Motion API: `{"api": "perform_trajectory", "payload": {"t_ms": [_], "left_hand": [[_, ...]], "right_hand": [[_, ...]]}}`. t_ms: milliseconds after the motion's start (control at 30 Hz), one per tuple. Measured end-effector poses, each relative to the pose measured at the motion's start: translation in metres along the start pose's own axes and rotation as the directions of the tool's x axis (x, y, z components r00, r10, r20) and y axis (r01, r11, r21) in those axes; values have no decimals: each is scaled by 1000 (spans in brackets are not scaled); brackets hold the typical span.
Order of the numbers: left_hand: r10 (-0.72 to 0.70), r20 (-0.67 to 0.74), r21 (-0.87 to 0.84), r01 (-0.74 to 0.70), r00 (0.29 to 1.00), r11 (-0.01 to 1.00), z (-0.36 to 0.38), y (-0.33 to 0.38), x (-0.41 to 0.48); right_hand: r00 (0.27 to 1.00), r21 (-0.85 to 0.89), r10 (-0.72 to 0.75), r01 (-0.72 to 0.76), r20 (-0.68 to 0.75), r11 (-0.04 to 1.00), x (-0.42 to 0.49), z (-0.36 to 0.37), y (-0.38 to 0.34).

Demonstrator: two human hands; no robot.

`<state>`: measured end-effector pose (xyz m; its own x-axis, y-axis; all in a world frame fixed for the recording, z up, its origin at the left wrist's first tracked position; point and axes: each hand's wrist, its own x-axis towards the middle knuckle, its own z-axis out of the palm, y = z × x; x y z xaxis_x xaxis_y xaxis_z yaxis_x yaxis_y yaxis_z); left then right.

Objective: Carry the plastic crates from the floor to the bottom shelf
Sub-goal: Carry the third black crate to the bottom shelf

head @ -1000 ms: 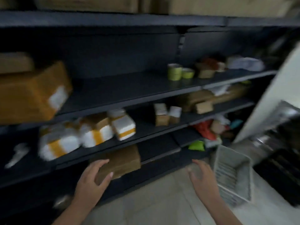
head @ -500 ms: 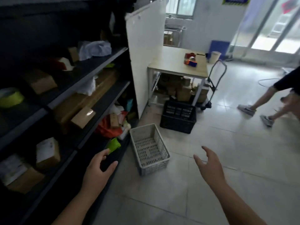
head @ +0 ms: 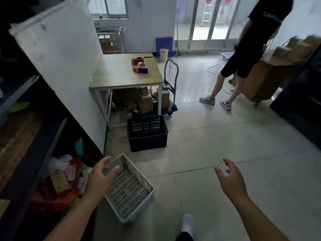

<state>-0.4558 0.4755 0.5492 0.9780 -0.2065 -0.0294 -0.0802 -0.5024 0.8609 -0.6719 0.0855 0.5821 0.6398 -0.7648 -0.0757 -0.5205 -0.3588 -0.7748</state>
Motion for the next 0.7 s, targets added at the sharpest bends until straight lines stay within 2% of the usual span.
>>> {"api": "perform_trajectory", "payload": {"t_ms": [133,333,400,533,700], "left_hand": [[-61,-6,24,61,998,998,36,5,91],[-213,-72,5,214,974,977,86,21,226],[-209,-57,19,211,976,977,103,31,267],[-197,-70,51,201,978,978,137,36,349],[-305,-95,32,309,948,951,181,-2,482]], "right_hand": [[1000,17,19,-20,20,1000,103,13,-6],[989,-4,1,-1,149,1000,271,45,-35],[984,-31,-2,7,177,1000,325,62,-48],[965,-76,-4,24,261,997,416,118,-76],[948,-121,15,25,317,992,531,219,-102]]}}
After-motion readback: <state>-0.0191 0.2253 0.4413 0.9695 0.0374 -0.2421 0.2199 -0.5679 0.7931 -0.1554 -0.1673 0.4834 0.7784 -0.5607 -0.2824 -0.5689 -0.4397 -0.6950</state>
